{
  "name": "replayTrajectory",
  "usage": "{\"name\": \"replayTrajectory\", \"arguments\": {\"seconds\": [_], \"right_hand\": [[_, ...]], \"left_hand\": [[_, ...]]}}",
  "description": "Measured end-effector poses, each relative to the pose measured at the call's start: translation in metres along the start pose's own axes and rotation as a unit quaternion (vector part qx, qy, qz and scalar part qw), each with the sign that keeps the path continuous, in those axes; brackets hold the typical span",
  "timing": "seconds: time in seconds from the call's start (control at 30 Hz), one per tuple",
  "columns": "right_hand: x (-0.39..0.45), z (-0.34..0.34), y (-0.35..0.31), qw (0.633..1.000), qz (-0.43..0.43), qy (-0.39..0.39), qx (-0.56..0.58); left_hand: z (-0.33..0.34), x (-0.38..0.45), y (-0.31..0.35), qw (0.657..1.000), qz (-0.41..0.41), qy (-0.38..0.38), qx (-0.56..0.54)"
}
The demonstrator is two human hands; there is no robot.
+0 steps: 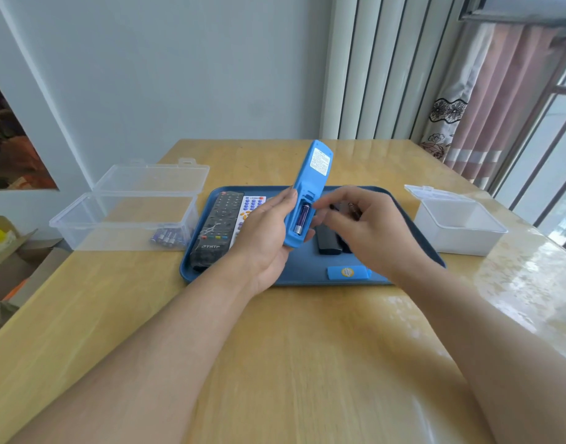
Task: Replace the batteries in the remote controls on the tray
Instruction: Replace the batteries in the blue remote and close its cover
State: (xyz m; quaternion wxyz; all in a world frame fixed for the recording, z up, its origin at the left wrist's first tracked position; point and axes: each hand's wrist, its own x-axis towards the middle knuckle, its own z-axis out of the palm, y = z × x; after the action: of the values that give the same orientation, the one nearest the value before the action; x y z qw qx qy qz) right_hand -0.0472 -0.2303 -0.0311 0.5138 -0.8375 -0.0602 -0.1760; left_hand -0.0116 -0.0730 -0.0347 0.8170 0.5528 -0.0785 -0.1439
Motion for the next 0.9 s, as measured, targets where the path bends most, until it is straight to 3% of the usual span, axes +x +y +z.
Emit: {"name": "replayTrajectory", "arguments": {"seconds": [0.03, 0.1, 0.4, 0.6, 0.9], "right_hand": [[-0.001, 0.003, 0.001, 0.994, -0.073, 0.002, -0.079], [-0.002, 0.007, 0.005, 0.982, -0.128, -0.007, -0.136], [0.004, 0.001, 0.011, 0.962, -0.169, -0.025, -0.214], [-0.001, 0.001, 0.003, 0.889, -0.269, -0.005, -0.371], [-0.003, 0.015, 0.005, 0.877, -0.324, 0.032, -0.354]], "left_hand": [[0.0, -0.001, 0.0, 1.0, -0.002, -0.005, 0.0], [0.002, -0.002, 0.0, 1.0, -0.004, -0.018, -0.001], [0.006, -0.003, -0.004, 0.999, 0.003, -0.042, 0.03], [0.006, -0.004, -0.006, 0.999, -0.001, -0.018, 0.037], [0.005, -0.003, 0.0, 0.999, -0.028, -0.003, 0.019]]}}
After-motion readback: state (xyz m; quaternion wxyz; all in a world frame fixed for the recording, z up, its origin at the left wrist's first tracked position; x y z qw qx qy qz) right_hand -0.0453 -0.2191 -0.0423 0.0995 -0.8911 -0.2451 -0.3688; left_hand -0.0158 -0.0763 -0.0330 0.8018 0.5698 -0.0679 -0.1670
